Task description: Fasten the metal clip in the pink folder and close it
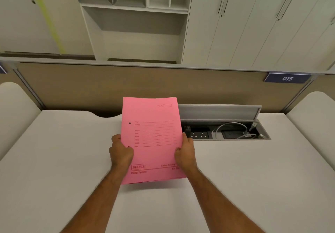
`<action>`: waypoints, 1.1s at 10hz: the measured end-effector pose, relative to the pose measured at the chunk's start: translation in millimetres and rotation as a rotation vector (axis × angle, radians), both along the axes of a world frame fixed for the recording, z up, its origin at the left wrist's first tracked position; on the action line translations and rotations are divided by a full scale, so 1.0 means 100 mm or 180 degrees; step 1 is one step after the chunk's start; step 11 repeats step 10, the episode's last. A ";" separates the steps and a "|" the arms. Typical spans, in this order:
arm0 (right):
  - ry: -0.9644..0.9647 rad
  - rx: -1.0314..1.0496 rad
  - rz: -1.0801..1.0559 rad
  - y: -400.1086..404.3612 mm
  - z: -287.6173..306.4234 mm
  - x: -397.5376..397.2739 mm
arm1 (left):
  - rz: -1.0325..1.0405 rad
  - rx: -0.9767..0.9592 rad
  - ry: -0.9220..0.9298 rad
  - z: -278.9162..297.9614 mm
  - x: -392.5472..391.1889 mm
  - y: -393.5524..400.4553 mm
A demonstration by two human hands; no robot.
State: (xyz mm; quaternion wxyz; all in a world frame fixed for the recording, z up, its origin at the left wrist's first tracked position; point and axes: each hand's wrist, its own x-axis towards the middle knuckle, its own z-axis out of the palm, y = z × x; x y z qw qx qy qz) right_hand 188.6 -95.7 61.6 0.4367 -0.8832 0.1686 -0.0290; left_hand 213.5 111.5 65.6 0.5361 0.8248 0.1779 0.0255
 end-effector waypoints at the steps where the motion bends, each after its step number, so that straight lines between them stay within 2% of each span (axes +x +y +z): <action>1: 0.0062 -0.0017 0.0016 0.07 -0.06 0.15 | 0.0001 0.0115 0.0040 -0.07 0.15 0.03; 3: 0.0242 0.0015 0.0073 0.20 -0.24 0.40 | -0.0069 0.0444 0.0013 -0.32 0.42 0.12; 7: 0.0349 -0.0036 -0.0045 0.23 -0.51 0.53 | -0.0250 0.0444 0.0253 -0.62 0.57 0.06; 9: 0.0477 -0.0574 -0.0211 0.23 -0.45 0.49 | -0.0340 0.0675 0.0287 -0.61 0.56 -0.03; 10: 0.0201 -0.0939 -0.0118 0.25 -0.35 0.45 | -0.0468 0.1012 0.0133 -0.53 0.53 -0.12; 11: 0.0201 -0.0939 -0.0118 0.25 -0.35 0.45 | -0.0468 0.1012 0.0133 -0.53 0.53 -0.12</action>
